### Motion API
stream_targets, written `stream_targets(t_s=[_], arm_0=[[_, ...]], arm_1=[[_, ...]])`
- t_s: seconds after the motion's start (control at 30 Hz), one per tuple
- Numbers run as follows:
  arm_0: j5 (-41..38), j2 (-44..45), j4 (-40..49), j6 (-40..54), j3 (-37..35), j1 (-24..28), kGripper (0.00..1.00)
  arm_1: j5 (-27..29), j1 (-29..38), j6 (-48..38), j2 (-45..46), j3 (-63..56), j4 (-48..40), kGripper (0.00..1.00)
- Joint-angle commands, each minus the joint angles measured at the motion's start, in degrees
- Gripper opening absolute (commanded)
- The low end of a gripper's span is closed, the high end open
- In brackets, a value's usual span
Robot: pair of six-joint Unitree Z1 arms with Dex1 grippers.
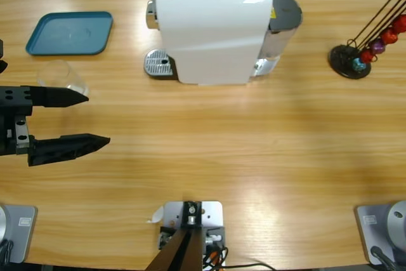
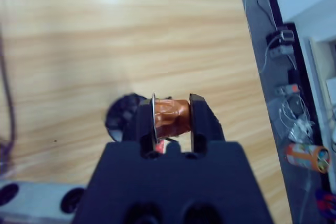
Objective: Pour coffee
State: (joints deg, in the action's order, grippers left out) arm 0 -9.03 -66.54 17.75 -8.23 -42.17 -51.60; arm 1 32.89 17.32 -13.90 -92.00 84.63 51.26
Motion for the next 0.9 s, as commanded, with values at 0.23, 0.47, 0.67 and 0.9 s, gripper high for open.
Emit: stream_targets(t_s=[0.23,0.47,0.67,0.9], arm_0=[[0.8,8.2,0.1,-0.9,2.3,-0.3,1.000],[1.7,15.2,9.5,-0.6,-1.1,-0.3,1.000],[3.4,17.3,16.1,-0.1,-4.1,-0.3,1.000],[3.6,19.1,16.8,-0.4,-2.1,-0.3,1.000]], arm_1=[[-11.8,14.6,-5.9,15.3,5.8,6.6,0.062],[-10.2,35.9,-24.1,9.1,19.1,19.1,0.066],[-13.7,44.0,-34.1,-4.3,39.7,28.1,0.066],[-18.4,46.9,-35.1,-22.1,60.2,34.4,0.066]])
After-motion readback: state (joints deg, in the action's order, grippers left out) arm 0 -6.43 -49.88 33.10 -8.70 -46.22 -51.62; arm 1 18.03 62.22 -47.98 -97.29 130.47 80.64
